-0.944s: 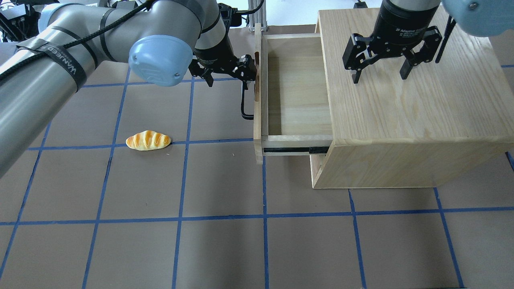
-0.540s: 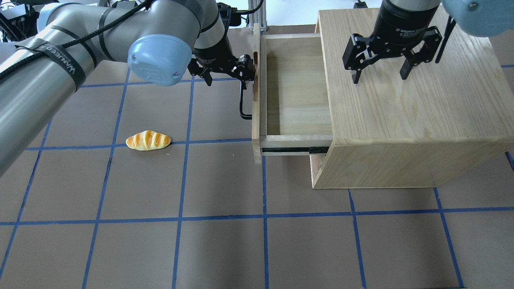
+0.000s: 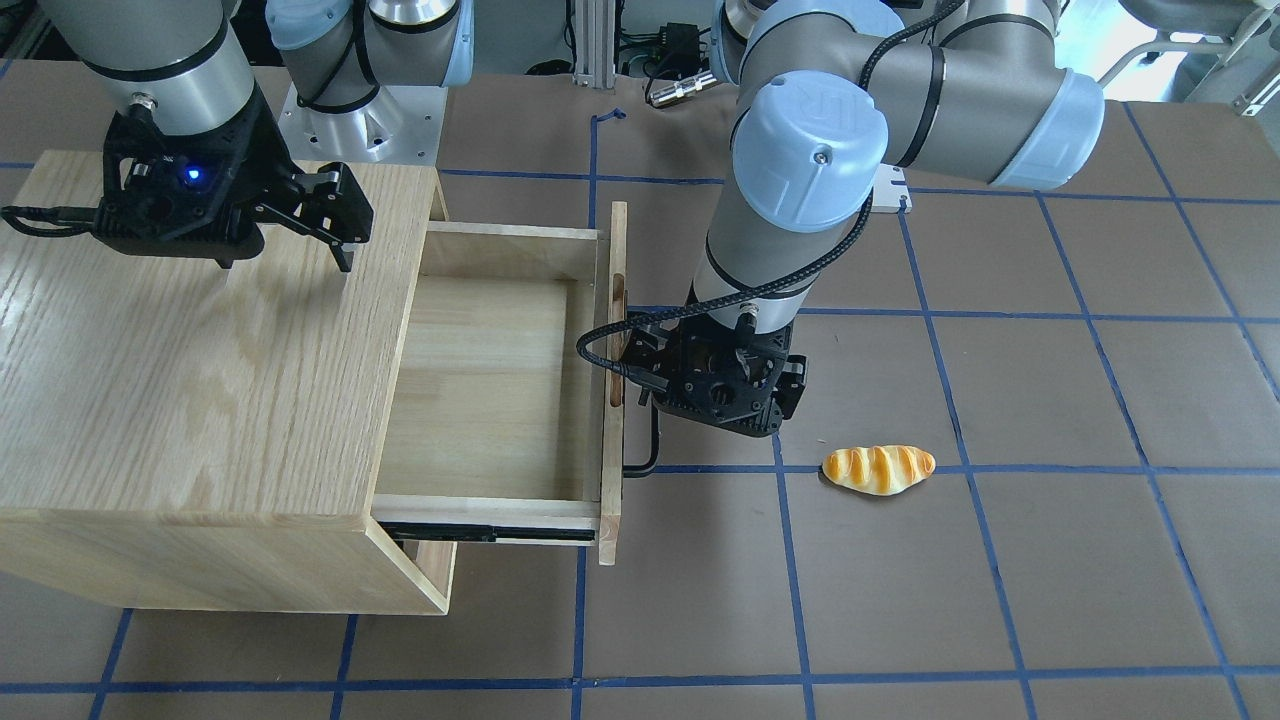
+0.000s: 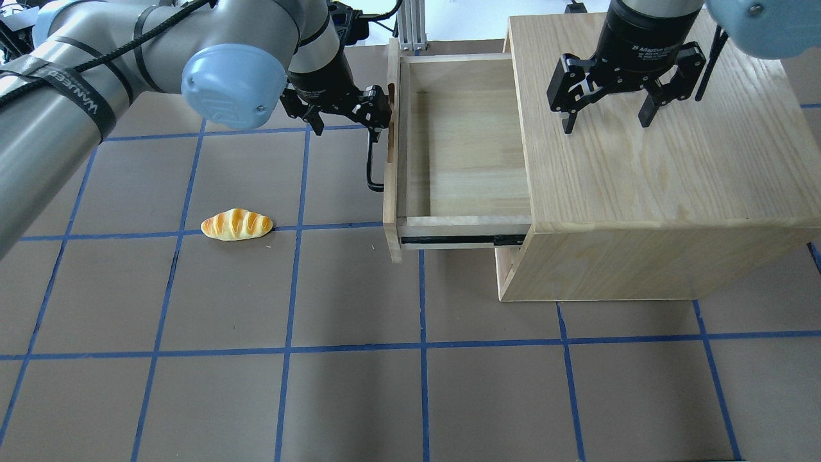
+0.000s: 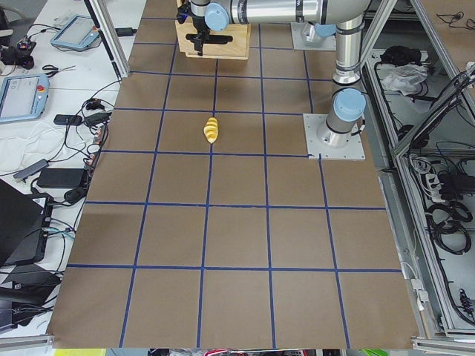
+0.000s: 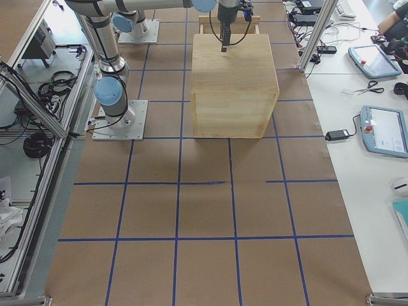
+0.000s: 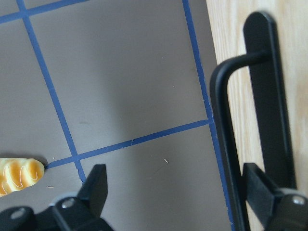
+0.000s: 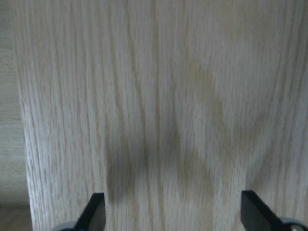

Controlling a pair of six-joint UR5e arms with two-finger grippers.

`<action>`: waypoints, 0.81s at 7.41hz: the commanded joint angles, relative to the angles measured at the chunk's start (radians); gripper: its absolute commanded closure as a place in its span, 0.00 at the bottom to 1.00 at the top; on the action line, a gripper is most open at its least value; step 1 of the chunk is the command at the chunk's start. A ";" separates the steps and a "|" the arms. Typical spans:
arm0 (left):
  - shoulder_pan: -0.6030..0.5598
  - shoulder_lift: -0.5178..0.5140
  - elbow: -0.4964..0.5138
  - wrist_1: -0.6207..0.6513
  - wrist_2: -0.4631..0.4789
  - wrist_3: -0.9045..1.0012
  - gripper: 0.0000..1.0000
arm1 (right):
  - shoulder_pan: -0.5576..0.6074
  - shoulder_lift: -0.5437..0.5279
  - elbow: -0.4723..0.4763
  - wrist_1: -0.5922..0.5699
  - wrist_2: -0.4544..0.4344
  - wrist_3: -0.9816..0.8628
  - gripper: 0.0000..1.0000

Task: Open upper drawer
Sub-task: 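Pull the drawer farther out with the left gripper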

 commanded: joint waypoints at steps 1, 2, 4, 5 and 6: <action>-0.003 0.022 0.001 -0.011 -0.001 0.001 0.00 | 0.000 0.000 0.000 0.000 0.000 -0.001 0.00; -0.003 0.043 0.002 -0.037 -0.001 0.001 0.00 | 0.000 0.000 0.000 0.000 0.000 0.000 0.00; -0.001 0.088 0.013 -0.106 0.005 -0.003 0.00 | 0.000 0.000 0.000 0.000 0.000 -0.001 0.00; 0.013 0.118 0.027 -0.145 0.014 -0.004 0.00 | 0.000 0.000 0.001 0.000 0.000 -0.001 0.00; 0.061 0.147 0.039 -0.222 0.012 -0.004 0.00 | 0.000 0.000 0.000 0.000 0.000 0.000 0.00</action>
